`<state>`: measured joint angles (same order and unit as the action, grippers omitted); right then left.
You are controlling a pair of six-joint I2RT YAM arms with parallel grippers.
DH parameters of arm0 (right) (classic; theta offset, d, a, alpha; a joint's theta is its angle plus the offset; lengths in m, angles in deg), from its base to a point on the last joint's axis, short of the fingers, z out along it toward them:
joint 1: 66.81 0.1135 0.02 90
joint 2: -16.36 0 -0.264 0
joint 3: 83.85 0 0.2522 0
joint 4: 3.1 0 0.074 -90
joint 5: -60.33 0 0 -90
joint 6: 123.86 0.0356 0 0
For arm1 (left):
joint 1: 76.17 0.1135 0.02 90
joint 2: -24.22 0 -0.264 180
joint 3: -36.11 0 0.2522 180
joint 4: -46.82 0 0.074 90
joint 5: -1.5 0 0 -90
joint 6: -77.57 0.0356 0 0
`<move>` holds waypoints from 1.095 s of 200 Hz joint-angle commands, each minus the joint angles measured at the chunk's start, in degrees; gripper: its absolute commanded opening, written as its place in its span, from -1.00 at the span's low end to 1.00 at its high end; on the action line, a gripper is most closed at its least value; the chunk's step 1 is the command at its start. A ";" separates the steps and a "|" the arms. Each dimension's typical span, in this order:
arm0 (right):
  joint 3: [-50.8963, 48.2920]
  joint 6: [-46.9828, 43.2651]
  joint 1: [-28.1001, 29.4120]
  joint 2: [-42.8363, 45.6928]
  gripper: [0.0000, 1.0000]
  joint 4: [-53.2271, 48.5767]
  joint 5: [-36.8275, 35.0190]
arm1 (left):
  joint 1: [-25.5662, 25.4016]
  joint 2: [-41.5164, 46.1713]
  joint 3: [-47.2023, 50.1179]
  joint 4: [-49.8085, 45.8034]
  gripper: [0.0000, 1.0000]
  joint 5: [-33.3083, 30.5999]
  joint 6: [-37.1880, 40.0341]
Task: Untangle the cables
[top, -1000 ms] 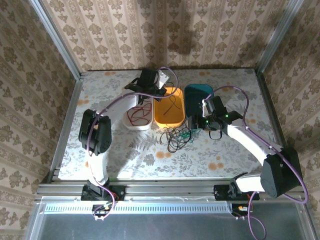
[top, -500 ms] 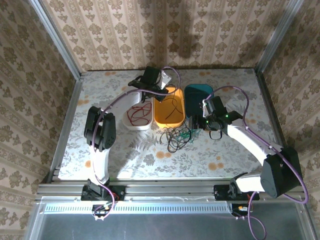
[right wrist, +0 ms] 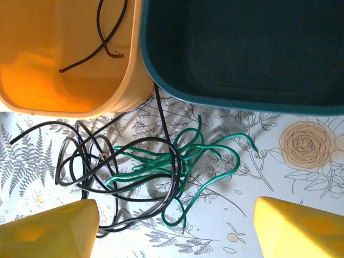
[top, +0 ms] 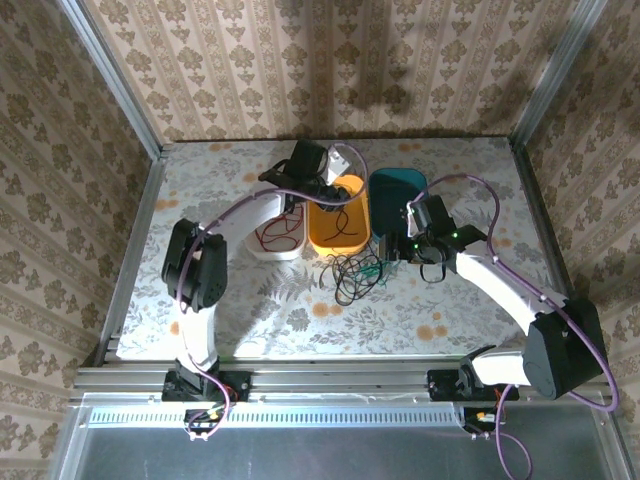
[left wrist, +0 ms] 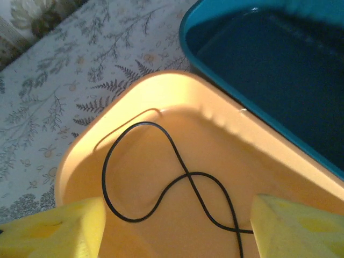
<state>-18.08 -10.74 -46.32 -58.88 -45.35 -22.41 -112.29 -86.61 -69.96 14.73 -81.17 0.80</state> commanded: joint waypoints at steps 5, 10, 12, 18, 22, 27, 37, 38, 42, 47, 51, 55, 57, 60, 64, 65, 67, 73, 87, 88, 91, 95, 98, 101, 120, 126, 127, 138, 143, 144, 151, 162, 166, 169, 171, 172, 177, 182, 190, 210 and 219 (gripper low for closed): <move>-0.33 -0.21 0.11 0.60 0.54 -0.51 -0.39 | -2.45 8.86 5.45 3.51 0.48 0.96 7.36; -0.34 -0.61 0.08 0.47 0.53 -0.51 0.16 | -2.99 10.11 6.87 2.77 0.48 2.28 8.45; -0.33 -0.77 0.12 0.39 0.53 -0.51 0.37 | -3.17 10.57 7.41 2.35 0.48 2.85 8.77; -0.33 -1.17 0.23 0.10 0.53 -0.59 0.86 | -3.75 11.83 8.93 0.94 0.48 4.67 9.93; -0.33 -1.37 0.33 -0.11 0.53 -0.60 1.12 | -4.19 12.57 9.84 -0.49 0.48 5.69 10.63; -0.33 -1.55 0.55 -0.43 0.53 -0.69 1.51 | -4.75 13.40 10.89 -2.09 0.48 7.02 11.35; -0.34 -2.13 1.06 -1.27 0.53 -0.69 2.59 | -6.10 14.64 13.39 -4.39 0.49 8.51 12.29; -0.38 -2.16 1.09 -1.42 0.53 -0.73 2.72 | -6.21 14.75 13.61 -4.55 0.49 8.54 12.32; -0.21 -2.35 1.33 -1.90 0.53 -0.90 3.04 | -6.81 15.10 14.55 -4.98 0.49 8.57 12.33; -0.04 -2.69 1.62 -2.57 0.53 -1.10 3.34 | -7.41 15.35 15.66 -5.43 0.49 8.64 12.30; 0.14 -2.72 1.85 -3.10 0.53 -1.32 3.37 | -7.87 15.46 16.46 -5.66 0.49 8.71 12.41; 0.27 -2.87 2.11 -3.56 0.53 -1.46 3.22 | -8.39 15.46 17.31 -5.67 0.48 8.60 12.51; 0.28 -2.78 2.17 -3.76 0.53 -1.54 3.18 | -8.60 15.46 17.73 -5.49 0.48 8.52 12.47; 0.36 -2.80 2.27 -4.03 0.53 -1.52 3.04 | -8.95 15.39 18.30 -5.13 0.47 8.23 12.37; 0.35 -2.62 2.38 -4.12 0.53 -1.39 2.89 | -9.46 15.18 19.01 -4.56 0.46 7.75 12.30; 0.32 -2.59 2.41 -4.12 0.53 -1.39 2.82 | -9.52 15.10 19.19 -4.36 0.46 7.64 12.28; 0.29 -2.42 2.37 -4.12 0.53 -1.33 2.73 | -9.79 14.93 19.45 -4.11 0.45 7.37 12.13; 0.29 -1.97 2.36 -4.12 0.53 -1.09 2.16 | -10.61 14.37 20.14 -3.30 0.41 6.67 12.08; 0.68 -1.15 2.28 -5.99 0.53 -1.57 -0.24 | -12.15 12.68 21.22 -1.16 0.25 4.93 12.39; 0.79 -1.10 2.28 -6.07 0.53 -1.66 -0.50 | -12.23 12.53 21.26 -1.00 0.22 4.82 12.37; 0.93 -0.89 2.26 -6.20 0.53 -1.88 -1.17 | -12.56 12.10 21.35 -0.52 0.16 4.38 12.36; 1.13 -0.53 2.20 -6.37 0.54 -1.92 -2.15 | -12.85 11.51 21.40 0.02 0.12 4.07 12.41; 1.30 -0.36 2.16 -6.45 0.54 -2.62 -2.58 | -13.00 11.06 21.39 0.36 0.09 3.89 12.43; 1.37 -0.26 2.06 -6.49 0.54 -3.45 -2.86 | -13.13 10.62 21.32 0.56 0.08 3.86 12.43; 1.19 0.27 1.70 -6.25 0.54 -3.98 -3.47 | -13.36 8.07 20.95 1.93 0.05 4.04 11.64; 0.93 0.44 1.64 -5.99 0.54 -4.02 -3.62 | -13.36 7.38 20.95 2.19 0.01 4.33 11.55; 0.87 0.48 1.61 -5.94 0.54 -4.02 -3.69 | -13.36 7.25 20.95 2.26 0.00 4.38 11.55; 0.55 1.00 1.40 -5.47 0.54 -4.35 -4.36 | -13.36 6.12 20.94 2.71 -0.04 4.96 11.48; 0.34 1.18 1.24 -5.28 0.54 -4.46 -4.59 | -13.36 5.58 20.87 2.92 -0.05 4.97 11.53; 0.31 1.25 1.19 -5.27 0.54 -4.46 -4.61 | -13.36 5.47 20.86 2.98 -0.05 4.93 11.54; 0.12 1.33 0.98 -5.05 0.54 -4.55 -4.63 | -13.33 4.77 20.69 3.26 -0.08 4.53 11.40; -0.19 1.49 0.83 -4.90 0.54 -4.64 -4.72 | -13.35 3.78 20.15 3.44 -0.15 4.01 10.96; -0.30 1.54 0.78 -4.85 0.54 -4.60 -4.80 | -13.36 3.40 19.84 3.27 -0.17 4.01 10.98; -0.34 1.57 0.78 -4.91 0.54 -4.56 -4.73 | -13.33 3.16 19.68 3.17 -0.19 4.08 10.95; -0.40 1.60 0.78 -4.89 0.54 -4.60 -4.79 | -13.36 3.11 19.57 3.13 -0.21 4.16 10.94; -0.41 1.59 0.78 -4.90 0.54 -4.62 -4.80 | -13.36 3.05 19.51 3.13 -0.22 4.17 10.89; -0.42 1.58 0.71 -4.85 0.54 -4.64 -4.80 | -13.36 2.82 19.39 3.12 -0.26 4.27 10.76; -0.42 1.68 0.71 -4.87 0.54 -4.64 -4.89 | -13.35 2.65 19.22 3.12 -0.32 4.35 10.73; -0.42 1.68 0.69 -4.91 0.54 -4.64 -4.96 | -13.35 2.39 19.01 2.99 -0.42 4.54 10.85; -0.53 1.67 0.69 -4.91 0.54 -4.39 -4.78 | -13.35 2.19 18.51 1.86 -0.59 4.71 11.31; -0.50 1.69 0.71 -4.89 0.54 -4.38 -4.76 | -13.36 2.24 18.48 1.51 -0.67 4.71 11.66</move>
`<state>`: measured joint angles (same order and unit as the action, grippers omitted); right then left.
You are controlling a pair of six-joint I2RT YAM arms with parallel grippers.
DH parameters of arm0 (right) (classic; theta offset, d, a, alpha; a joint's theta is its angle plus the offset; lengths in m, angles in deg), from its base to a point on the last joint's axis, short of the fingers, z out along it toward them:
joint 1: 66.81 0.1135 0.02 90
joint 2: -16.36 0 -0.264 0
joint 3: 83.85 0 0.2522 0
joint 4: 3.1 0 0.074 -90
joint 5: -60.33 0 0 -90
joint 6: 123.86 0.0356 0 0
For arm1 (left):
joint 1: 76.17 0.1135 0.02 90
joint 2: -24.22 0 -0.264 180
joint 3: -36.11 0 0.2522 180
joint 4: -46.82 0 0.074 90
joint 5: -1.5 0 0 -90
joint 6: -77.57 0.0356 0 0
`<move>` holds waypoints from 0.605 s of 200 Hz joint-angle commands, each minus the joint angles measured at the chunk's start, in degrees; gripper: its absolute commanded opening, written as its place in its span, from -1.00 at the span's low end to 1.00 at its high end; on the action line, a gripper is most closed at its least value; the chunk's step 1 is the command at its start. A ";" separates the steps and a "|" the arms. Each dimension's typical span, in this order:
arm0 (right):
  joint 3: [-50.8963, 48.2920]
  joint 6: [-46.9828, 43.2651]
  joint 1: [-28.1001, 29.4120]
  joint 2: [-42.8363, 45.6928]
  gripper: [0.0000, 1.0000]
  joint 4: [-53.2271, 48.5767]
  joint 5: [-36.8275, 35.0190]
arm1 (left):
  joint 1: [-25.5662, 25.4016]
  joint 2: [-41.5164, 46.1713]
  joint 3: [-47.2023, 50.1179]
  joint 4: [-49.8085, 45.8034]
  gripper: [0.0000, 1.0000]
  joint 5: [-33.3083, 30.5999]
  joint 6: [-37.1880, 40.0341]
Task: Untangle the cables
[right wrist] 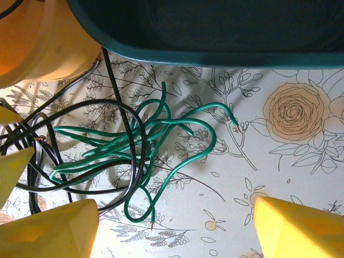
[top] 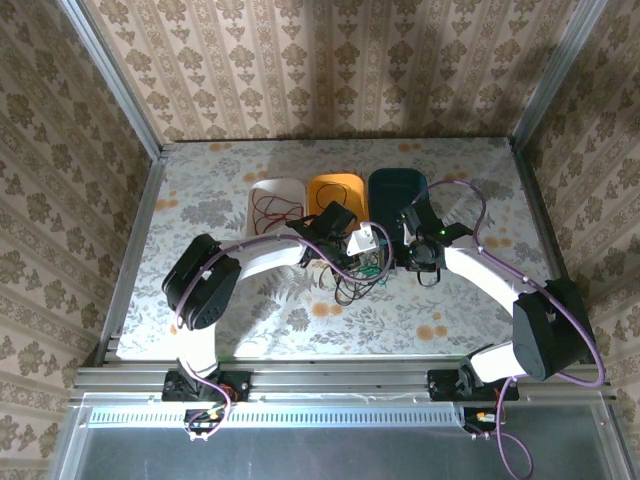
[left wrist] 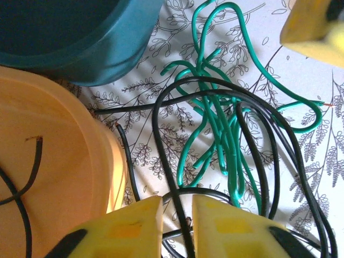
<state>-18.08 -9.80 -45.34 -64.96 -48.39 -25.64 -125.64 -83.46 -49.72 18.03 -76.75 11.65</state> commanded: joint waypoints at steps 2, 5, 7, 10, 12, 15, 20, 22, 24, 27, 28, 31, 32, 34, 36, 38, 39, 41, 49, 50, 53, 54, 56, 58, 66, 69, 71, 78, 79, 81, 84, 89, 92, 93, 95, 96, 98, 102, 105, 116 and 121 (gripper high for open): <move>-0.50 0.74 -0.29 1.21 0.54 -1.34 -1.52 | -0.01 -0.88 -1.75 -1.83 -0.69 0.29 0.89; -0.50 0.68 -0.27 1.17 0.54 -1.34 -1.48 | 0.03 -0.87 -1.68 -1.87 -0.73 0.29 1.02; -0.53 0.65 -0.24 1.16 0.55 -1.34 -1.48 | 0.00 -0.80 -1.69 -1.92 -0.76 0.29 1.05; -0.52 0.64 -0.26 1.16 0.54 -1.34 -1.44 | -0.01 -0.78 -1.69 -1.95 -0.81 0.29 1.07; -0.51 0.69 -0.24 1.18 0.54 -1.34 -1.47 | 0.01 -0.74 -1.67 -2.03 -0.86 0.27 1.17; -0.53 0.65 -0.28 2.49 0.54 -1.34 -1.48 | -0.01 -0.65 -1.73 -2.15 -0.92 0.29 1.27; -0.58 0.67 -0.25 2.91 0.54 -1.34 -1.48 | -0.01 -0.52 -1.75 -2.35 -1.00 0.29 1.36; -0.57 0.65 -0.28 2.98 0.55 -1.34 -1.48 | 0.01 -0.36 -1.75 -2.44 -1.00 0.36 1.40; -0.59 0.71 -0.29 3.00 0.54 -1.34 -1.62 | 0.00 -0.35 -1.75 -2.48 -1.00 0.38 1.41; -0.59 0.66 -0.29 3.07 0.54 -1.34 -1.64 | -0.01 -0.20 -1.83 -2.58 -1.00 0.38 1.41; -0.59 0.70 -0.29 3.08 0.54 -1.34 -1.65 | -0.01 -0.14 -1.88 -2.61 -1.00 0.38 1.37; -0.61 0.66 -0.29 3.16 0.54 -1.34 -1.64 | 0.00 0.10 -1.92 -2.70 -1.00 0.38 1.24; -0.60 0.70 -0.29 3.17 0.54 -1.34 -1.65 | 0.00 0.19 -1.93 -2.71 -1.00 0.38 1.24; -0.60 0.72 -0.31 3.22 0.54 -1.34 -1.66 | 0.04 0.36 -2.00 -2.70 -1.00 0.42 1.15; -0.59 0.66 -0.32 3.26 0.55 -1.34 -1.72 | 0.02 0.54 -2.01 -2.72 -1.00 0.46 1.08; -0.59 0.69 -0.37 3.27 0.55 -1.34 -1.74 | 0.04 0.67 -2.02 -2.77 -1.00 0.53 0.96; -0.59 0.76 -0.37 3.31 0.55 -1.34 -1.74 | 0.02 0.83 -2.02 -2.70 -1.00 0.59 0.97; -0.59 0.80 -0.38 3.35 0.54 -1.34 -1.81 | 0.00 1.12 -2.02 -2.72 -1.00 0.74 0.93; -0.59 0.81 -0.42 3.44 0.55 -1.24 -2.00 | -0.01 2.47 -2.02 -2.64 -1.00 1.38 0.61; -0.59 0.81 -0.45 3.49 0.55 -1.24 -2.01 | -0.05 2.65 -2.02 -2.64 -1.00 1.50 0.53; -0.59 0.90 -0.47 3.53 0.55 -1.21 -2.05 | 0.03 3.21 -2.02 -2.44 -1.00 1.72 0.35; -0.59 0.86 -0.47 3.53 0.54 -1.19 -2.08 | 0.01 3.41 -2.02 -2.36 -1.00 1.80 0.26; -0.59 0.87 -0.51 3.53 0.54 -1.17 -2.09 | 0.04 3.83 -2.02 -2.26 -1.00 1.94 0.09; -0.59 0.85 -0.55 3.60 0.55 -1.17 -2.10 | 0.00 4.26 -2.02 -2.15 -1.00 2.13 -0.04; -0.60 0.74 -0.63 3.69 0.55 -1.04 -1.89 | 0.16 6.04 -1.87 -1.57 -1.00 2.94 -0.94; -0.59 0.73 -0.64 3.71 0.55 -1.00 -1.82 | 0.23 6.74 -1.78 -1.25 -1.00 3.32 -1.29; -0.59 0.69 -0.60 3.71 0.55 -0.99 -1.77 | 0.29 7.19 -1.72 -1.02 -1.00 3.53 -1.55; -0.60 0.64 -0.73 3.63 0.55 -0.90 -1.69 | 0.51 8.77 -1.65 -0.52 -1.00 4.31 -2.35; -0.60 0.69 -0.73 3.63 0.55 -0.90 -1.67 | 0.56 8.87 -1.61 -0.44 -1.00 4.41 -2.49; -0.55 0.61 -0.73 3.62 0.55 -0.90 -1.73 | 0.66 9.41 -1.61 -0.33 -1.00 4.64 -2.71; -0.51 0.57 -0.73 3.58 0.55 -0.90 -1.75 | 0.69 10.02 -1.63 -0.13 -1.00 4.91 -2.98; -0.51 0.47 -0.81 3.54 0.55 -0.90 -1.66 | 0.93 10.91 -1.58 0.18 -1.00 5.31 -3.52; -0.51 0.39 -0.80 3.46 0.55 -0.90 -1.62 | 1.10 11.57 -1.58 0.36 -1.00 5.57 -3.88; -0.51 0.43 -0.81 3.45 0.55 -0.90 -1.64 | 1.12 11.77 -1.58 0.40 -1.00 5.65 -3.96; -0.50 0.33 -0.82 3.45 0.55 -0.90 -1.65 | 1.17 12.09 -1.58 0.49 -1.00 5.83 -4.13; -0.50 0.31 -0.82 3.40 0.55 -0.90 -1.66 | 1.20 12.29 -1.62 0.55 -1.00 5.92 -4.21; -0.46 0.30 -0.82 3.37 0.55 -0.90 -1.66 | 1.30 12.66 -1.66 0.60 -1.00 6.12 -4.39; -0.42 0.26 -0.82 3.29 0.55 -0.90 -1.65 | 1.54 13.37 -1.72 0.76 -1.00 6.65 -4.76; -0.42 0.24 -0.82 3.27 0.55 -0.90 -1.57 | 1.72 13.84 -1.72 0.93 -1.00 6.99 -5.04; -0.33 0.10 -0.89 3.03 0.55 -0.75 -1.46 | 2.46 15.77 -1.45 1.95 -1.00 8.64 -6.33; -0.32 0.05 -0.89 2.94 0.55 -0.65 -1.33 | 2.98 16.47 -1.40 2.44 -1.00 9.60 -7.12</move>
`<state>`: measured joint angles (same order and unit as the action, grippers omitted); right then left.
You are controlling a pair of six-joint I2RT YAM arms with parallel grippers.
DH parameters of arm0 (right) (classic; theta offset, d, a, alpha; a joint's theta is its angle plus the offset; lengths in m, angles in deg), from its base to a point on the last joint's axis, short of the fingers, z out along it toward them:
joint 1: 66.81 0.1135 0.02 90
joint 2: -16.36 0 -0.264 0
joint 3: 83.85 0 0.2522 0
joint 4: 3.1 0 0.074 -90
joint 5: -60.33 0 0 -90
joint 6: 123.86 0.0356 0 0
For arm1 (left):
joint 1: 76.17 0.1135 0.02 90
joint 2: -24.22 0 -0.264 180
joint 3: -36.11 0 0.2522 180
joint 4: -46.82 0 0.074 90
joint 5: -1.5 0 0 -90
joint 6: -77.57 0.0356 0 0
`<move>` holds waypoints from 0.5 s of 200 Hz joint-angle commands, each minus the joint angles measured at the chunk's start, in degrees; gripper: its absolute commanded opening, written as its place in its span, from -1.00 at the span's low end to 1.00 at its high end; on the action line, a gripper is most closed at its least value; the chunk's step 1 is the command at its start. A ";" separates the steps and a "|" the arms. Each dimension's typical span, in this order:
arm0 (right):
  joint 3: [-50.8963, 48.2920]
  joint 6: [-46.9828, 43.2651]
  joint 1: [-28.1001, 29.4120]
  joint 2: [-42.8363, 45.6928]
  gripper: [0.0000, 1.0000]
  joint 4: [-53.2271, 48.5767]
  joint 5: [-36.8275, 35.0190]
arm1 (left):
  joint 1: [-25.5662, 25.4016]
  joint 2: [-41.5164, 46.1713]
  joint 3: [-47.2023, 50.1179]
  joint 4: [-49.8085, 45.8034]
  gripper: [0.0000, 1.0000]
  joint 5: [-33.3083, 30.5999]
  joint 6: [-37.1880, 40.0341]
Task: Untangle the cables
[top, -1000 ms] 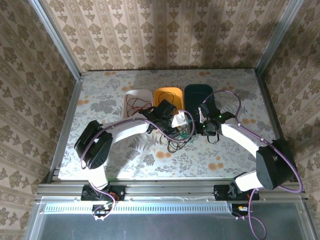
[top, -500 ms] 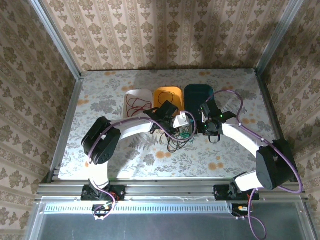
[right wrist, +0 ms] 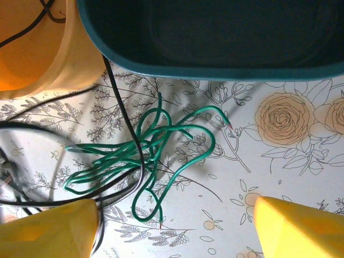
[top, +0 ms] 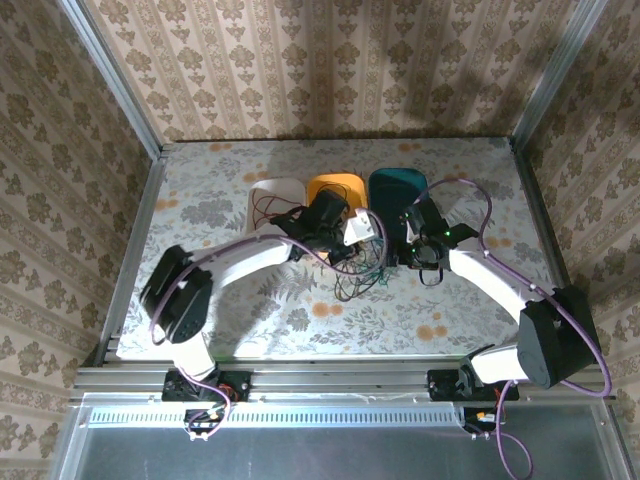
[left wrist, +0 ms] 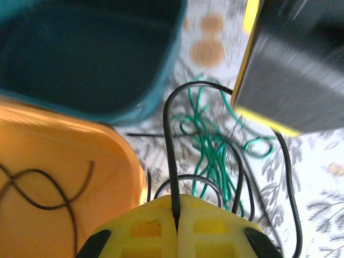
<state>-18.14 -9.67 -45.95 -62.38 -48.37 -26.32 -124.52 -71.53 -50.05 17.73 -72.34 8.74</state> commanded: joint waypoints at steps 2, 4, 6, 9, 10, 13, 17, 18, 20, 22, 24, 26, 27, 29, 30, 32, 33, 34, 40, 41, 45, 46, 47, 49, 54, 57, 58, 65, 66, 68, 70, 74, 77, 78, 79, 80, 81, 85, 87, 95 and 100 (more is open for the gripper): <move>-0.22 -0.14 -0.29 0.30 0.55 -0.60 -0.53 | 2.04 4.78 -1.08 2.94 -1.00 5.61 -4.56; -0.21 -0.18 -0.30 0.27 0.55 -0.58 -0.38 | 2.28 5.06 -1.03 3.14 -1.00 6.02 -4.93; -0.23 -0.23 -0.30 0.26 0.55 -0.51 -0.33 | 2.54 5.29 -1.02 3.32 -1.00 6.48 -5.18; -0.23 -0.21 -0.30 0.18 0.55 -0.42 -0.22 | 2.82 5.60 -0.99 3.61 -1.00 7.08 -5.78; -0.24 -0.20 -0.30 0.17 0.55 -0.37 -0.16 | 2.91 5.67 -0.99 3.72 -1.00 7.28 -5.96; -0.26 -0.19 -0.29 0.17 0.55 -0.28 -0.11 | 3.13 6.08 -0.99 4.01 -1.00 7.90 -6.45; -0.21 -0.22 -0.30 0.08 0.55 -0.29 -0.02 | 3.53 6.50 -0.84 4.47 -1.00 8.85 -7.11; -0.24 -0.25 -0.34 0.08 0.54 -0.26 -0.02 | 3.62 6.61 -0.83 4.58 -1.00 9.09 -7.29; -0.26 -0.32 -0.35 0.12 0.55 -0.23 0.05 | 3.80 6.79 -0.71 4.84 -1.00 9.55 -7.57; -0.33 -0.35 -0.38 0.15 0.55 -0.11 0.07 | 3.97 7.04 -0.61 5.11 -1.00 10.04 -7.81; -0.35 -0.36 -0.38 0.16 0.55 -0.02 0.07 | 4.19 7.23 -0.54 5.37 -1.00 10.56 -8.16; -0.42 -0.37 -0.38 0.21 0.55 0.05 0.14 | 4.34 7.41 -0.44 5.61 -1.00 11.02 -8.45; -0.43 -0.37 -0.38 0.27 0.55 0.09 0.15 | 4.42 7.50 -0.40 5.73 -1.00 11.23 -8.57; -0.50 -0.37 -0.38 0.32 0.55 0.12 0.18 | 4.63 7.63 -0.36 5.92 -1.00 11.67 -8.94; -0.56 -0.37 -0.38 0.38 0.55 0.17 0.13 | 4.74 7.70 -0.32 6.06 -1.00 11.90 -9.08; -0.69 -0.26 -0.38 0.48 0.55 0.27 0.09 | 4.94 7.82 -0.23 6.27 -1.00 12.34 -9.40; -0.70 -0.27 -0.38 0.50 0.55 0.33 0.08 | 5.03 7.92 -0.17 6.36 -1.00 12.59 -9.53; -0.74 -0.27 -0.34 0.60 0.55 0.41 0.08 | 5.11 8.02 -0.14 6.45 -1.00 12.76 -9.68; -1.02 -0.15 -0.46 1.05 0.55 0.48 -0.09 | 5.70 8.30 0.02 6.87 -1.00 13.91 -10.63; -1.08 -0.12 -0.47 1.13 0.55 0.48 -0.10 | 5.81 8.38 0.04 6.97 -1.00 14.04 -10.80; -1.45 -0.18 -0.59 1.44 0.55 0.48 -0.21 | 6.18 8.57 0.07 7.28 -1.00 14.71 -11.37; -1.52 -0.19 -0.62 1.55 0.56 0.48 -0.24 | 6.26 8.61 0.11 7.31 -1.00 14.92 -11.52; -1.59 -0.14 -0.63 1.65 0.56 0.48 -0.35 | 6.30 8.67 0.13 7.36 -1.00 15.07 -11.69; -1.78 -0.11 -0.71 1.83 0.56 0.48 -0.43 | 6.51 8.74 0.19 7.52 -1.00 15.35 -11.99; -2.04 0.17 -0.88 2.21 0.56 0.50 -0.97 | 6.89 8.90 0.24 7.72 -1.00 16.13 -12.57; -2.21 0.39 -1.05 2.44 0.56 0.48 -1.51 | 7.22 9.04 0.36 7.88 -1.00 16.55 -12.90; -2.25 0.45 -1.16 2.53 0.56 0.48 -1.68 | 7.27 9.11 0.39 7.91 -1.00 16.72 -12.95; -2.61 1.25 -1.76 3.24 0.57 0.48 -2.99 | 7.71 9.40 0.63 8.26 -1.00 17.95 -13.74; -2.71 1.45 -1.91 3.33 0.57 0.48 -3.17 | 7.77 9.46 0.66 8.28 -1.00 18.08 -13.85; -2.90 1.65 -2.13 3.68 0.57 0.53 -3.40 | 7.87 9.55 0.68 8.36 -1.00 18.39 -14.00; -3.12 1.90 -2.36 3.90 0.57 0.49 -3.61 | 8.00 9.62 0.75 8.40 -1.00 18.69 -14.08; -3.63 2.46 -2.96 4.56 0.57 0.53 -3.89 | 8.15 9.65 0.81 8.35 -1.00 19.30 -14.35; -4.09 2.90 -3.42 5.17 0.57 2.03 -3.92 | 8.22 9.69 0.78 8.20 -1.00 19.72 -14.48; -4.15 3.02 -3.57 5.39 0.58 2.18 -3.94 | 8.25 9.74 0.77 8.16 -1.00 19.89 -14.49; -4.36 3.17 -3.74 5.59 0.58 2.34 -3.96 | 8.31 9.76 0.77 8.10 -1.00 20.05 -14.53; -4.55 3.34 -3.95 5.59 0.57 2.51 -3.96 | 8.38 9.78 0.77 8.02 -1.00 20.18 -14.55; -4.74 3.46 -4.14 5.87 0.57 2.68 -3.97 | 8.38 9.83 0.77 7.94 -1.00 20.25 -14.52; -5.43 3.99 -4.80 6.73 0.58 3.29 -3.89 | 8.41 9.87 0.69 7.47 -1.00 20.31 -14.47; -5.86 4.26 -5.14 7.21 0.58 3.65 -3.84 | 8.45 9.83 0.64 7.30 -1.00 21.15 -14.38; -7.22 5.17 -6.31 9.25 0.59 4.90 -3.72 | 8.47 9.78 0.38 5.93 -1.00 22.65 -14.02; -8.17 5.61 -6.88 10.72 0.60 5.68 -3.58 | 8.50 9.70 0.29 5.30 -1.00 23.05 -13.80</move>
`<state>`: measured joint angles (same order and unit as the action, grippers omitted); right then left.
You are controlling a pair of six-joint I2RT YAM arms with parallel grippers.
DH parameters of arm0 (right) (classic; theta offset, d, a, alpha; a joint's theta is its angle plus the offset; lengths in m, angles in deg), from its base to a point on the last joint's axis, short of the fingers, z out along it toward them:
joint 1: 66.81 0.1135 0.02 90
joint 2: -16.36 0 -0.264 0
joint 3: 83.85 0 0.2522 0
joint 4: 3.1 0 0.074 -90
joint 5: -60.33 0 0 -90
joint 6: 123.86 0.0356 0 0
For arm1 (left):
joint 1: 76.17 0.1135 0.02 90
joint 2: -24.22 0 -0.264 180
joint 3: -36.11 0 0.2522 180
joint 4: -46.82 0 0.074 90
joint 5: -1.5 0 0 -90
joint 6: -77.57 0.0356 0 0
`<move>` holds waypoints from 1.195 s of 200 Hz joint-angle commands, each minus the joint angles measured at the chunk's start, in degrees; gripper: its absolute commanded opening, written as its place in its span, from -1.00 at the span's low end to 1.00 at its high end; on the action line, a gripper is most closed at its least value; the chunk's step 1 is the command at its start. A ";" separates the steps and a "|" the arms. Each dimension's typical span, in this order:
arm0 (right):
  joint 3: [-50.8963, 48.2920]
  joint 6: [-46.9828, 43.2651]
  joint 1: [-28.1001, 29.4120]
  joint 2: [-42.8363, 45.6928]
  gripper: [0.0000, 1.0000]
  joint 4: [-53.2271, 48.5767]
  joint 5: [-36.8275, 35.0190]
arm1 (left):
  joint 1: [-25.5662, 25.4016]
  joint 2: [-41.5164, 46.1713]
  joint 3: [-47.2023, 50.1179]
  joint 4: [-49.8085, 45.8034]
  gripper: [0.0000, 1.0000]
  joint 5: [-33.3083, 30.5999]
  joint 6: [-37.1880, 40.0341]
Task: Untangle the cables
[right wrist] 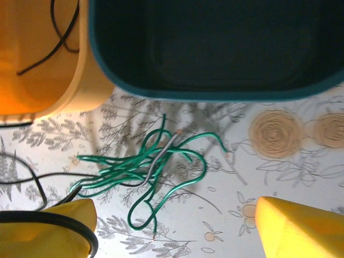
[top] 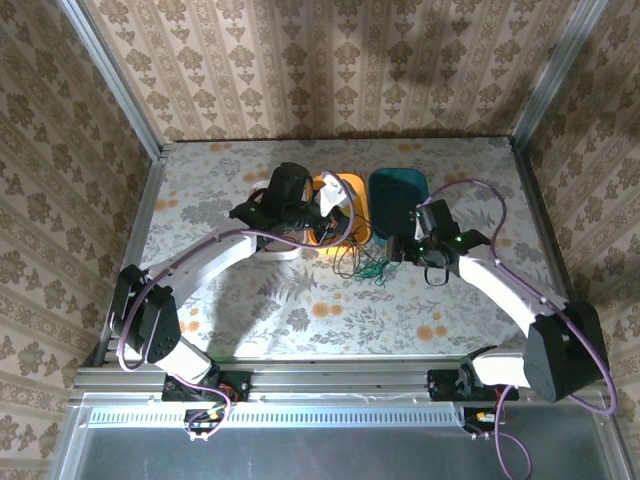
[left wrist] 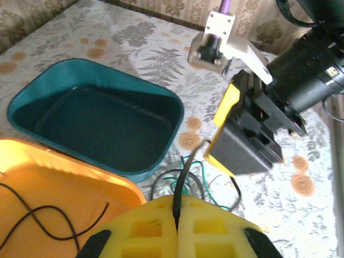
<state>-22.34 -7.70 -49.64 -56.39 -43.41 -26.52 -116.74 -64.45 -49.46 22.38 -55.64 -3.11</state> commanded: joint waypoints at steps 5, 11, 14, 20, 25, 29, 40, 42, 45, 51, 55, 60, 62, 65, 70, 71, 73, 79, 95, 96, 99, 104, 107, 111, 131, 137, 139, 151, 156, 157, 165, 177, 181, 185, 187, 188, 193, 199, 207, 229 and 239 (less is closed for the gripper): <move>-4.86 3.96 -3.74 6.19 0.60 1.61 -3.19 | 0.72 2.51 -0.35 0.05 -1.00 6.66 -1.86; -5.83 4.29 -4.24 7.91 0.61 2.73 -3.08 | 0.73 2.37 -0.37 -0.62 -1.00 6.77 -1.69; -6.43 4.46 -4.40 8.77 0.62 3.18 -3.07 | 0.68 2.36 -0.35 -0.80 -1.00 6.78 -1.61; -7.33 4.67 -4.76 10.67 0.64 4.19 -3.16 | 0.72 2.34 -0.18 -1.05 -1.00 6.78 -1.59; -8.11 4.93 -5.15 12.22 0.65 5.02 -3.16 | 0.70 2.31 0.02 -1.16 -1.00 6.79 -1.52; -8.66 5.12 -5.28 13.40 0.70 5.50 -3.20 | 0.70 2.27 0.13 -1.18 -1.00 6.77 -1.44; -10.25 5.82 -5.82 16.59 0.72 6.89 -3.57 | 0.71 2.10 0.42 -1.03 -1.00 6.78 -1.54; -10.42 5.90 -5.98 17.05 0.72 7.13 -3.59 | 0.73 2.03 0.44 -1.02 -1.00 6.89 -1.57; -10.76 6.00 -6.15 17.90 0.74 7.46 -3.64 | 0.77 2.01 0.49 -1.01 -1.00 7.01 -1.58; -11.48 6.30 -6.43 19.43 0.75 8.06 -3.74 | 0.78 1.82 0.51 -0.93 -1.00 7.25 -1.67; -11.92 6.43 -6.76 20.46 0.76 8.29 -3.89 | 0.91 1.69 0.61 -0.80 -1.00 7.45 -1.76; -12.50 6.67 -7.07 21.57 0.76 8.63 -4.10 | 0.95 1.59 0.66 -0.67 -1.00 7.72 -1.91; -12.63 6.77 -7.17 21.96 0.76 8.69 -4.18 | 1.01 1.50 0.70 -0.64 -1.00 7.80 -1.98; -12.89 6.92 -7.30 22.51 0.78 8.70 -4.40 | 1.06 1.34 0.71 -0.52 -1.00 7.97 -2.01; -13.27 7.21 -7.66 23.35 0.78 8.74 -4.56 | 1.07 1.17 0.63 -0.56 -1.00 8.14 -2.11; -13.28 7.23 -7.71 23.58 0.78 8.76 -4.56 | 1.05 1.15 0.63 -0.57 -1.00 8.20 -2.11; -13.42 7.26 -7.84 23.89 0.78 8.72 -4.56 | 1.03 1.06 0.62 -0.64 -1.00 8.25 -2.07; -13.83 7.45 -8.31 24.81 0.79 8.85 -4.43 | 1.09 0.87 0.54 -0.75 -1.00 8.55 -2.11; -14.89 8.39 -9.39 26.84 0.79 9.22 -4.16 | 1.20 0.67 0.44 -0.84 -1.00 8.88 -2.11; -14.97 8.48 -9.46 26.90 0.79 9.23 -4.14 | 1.20 0.68 0.44 -0.84 -1.00 8.89 -2.07; -15.15 8.74 -9.74 27.34 0.79 9.31 -4.17 | 1.20 0.68 0.44 -0.84 -1.00 8.89 -2.11; -15.58 9.17 -10.14 27.89 0.79 9.55 -4.20 | 1.35 0.59 0.44 -0.96 -1.00 8.98 -1.97; -15.77 9.53 -10.45 28.24 0.79 9.50 -4.35 | 1.30 0.58 0.44 -1.01 -1.00 8.97 -2.00; -15.98 10.02 -10.88 28.62 0.79 9.37 -4.67 | 1.41 0.60 0.44 -1.09 -1.00 9.06 -1.94; -16.15 12.39 -13.18 29.30 0.78 7.05 -7.13 | 1.81 0.71 0.73 -1.11 -1.00 9.66 -2.21; -16.12 13.02 -13.78 29.10 0.78 6.00 -8.15 | 1.99 0.92 0.82 -0.94 -1.00 9.95 -2.45; -16.11 13.28 -13.99 29.01 0.78 5.57 -8.63 | 2.02 1.01 0.91 -0.82 -1.00 10.19 -2.59; -15.93 14.41 -15.40 28.36 0.78 3.06 -10.47 | 2.32 1.50 1.30 0.30 -1.00 11.13 -3.68; -15.76 15.12 -15.92 27.78 0.77 1.69 -11.40 | 2.43 1.66 1.40 0.74 -1.00 11.79 -4.10; -15.76 15.31 -16.02 27.68 0.77 1.37 -11.63 | 2.47 1.70 1.45 0.83 -1.00 11.92 -4.16; -15.42 16.31 -17.02 26.44 0.77 -0.51 -12.39 | 2.52 1.92 1.49 1.26 -1.00 12.75 -4.80; -15.01 17.74 -18.22 24.58 0.77 -3.04 -12.98 | 2.52 2.11 1.29 1.45 -1.00 14.11 -5.57; -14.97 18.08 -18.57 24.05 0.77 -3.64 -13.00 | 2.56 2.17 1.21 1.45 -1.00 14.55 -5.83; -14.90 18.29 -18.84 23.44 0.76 -3.85 -12.88 | 2.57 2.24 1.15 1.45 -1.00 14.94 -6.08; -14.88 18.42 -18.95 23.14 0.76 -3.86 -12.79 | 2.53 2.25 1.08 1.45 -1.00 15.06 -6.31; -14.88 18.50 -18.98 23.03 0.76 -3.82 -12.77 | 2.53 2.26 1.07 1.45 -1.00 15.14 -6.41; -14.88 18.81 -19.14 22.49 0.76 -3.85 -12.74 | 2.52 2.34 0.98 1.45 -1.00 15.57 -6.63; -14.96 19.09 -19.27 21.95 0.76 -4.61 -12.65 | 2.43 2.50 0.80 1.49 -1.00 16.07 -6.90; -15.20 19.54 -19.27 21.61 0.76 -5.14 -12.52 | 2.40 2.70 0.56 1.45 -1.00 16.79 -7.17; -16.21 18.81 -19.45 21.42 0.74 -0.99 -8.37 | 1.98 2.79 -0.47 1.35 -1.00 18.60 -7.82; -16.71 16.58 -19.32 21.14 0.71 3.07 -2.95 | 1.75 2.64 -0.77 1.36 -1.00 18.95 -7.83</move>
<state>-37.88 9.89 -68.81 -35.12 -45.13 -35.87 -114.45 -63.68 -48.54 22.51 -40.90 -9.32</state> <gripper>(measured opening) 0.867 0.067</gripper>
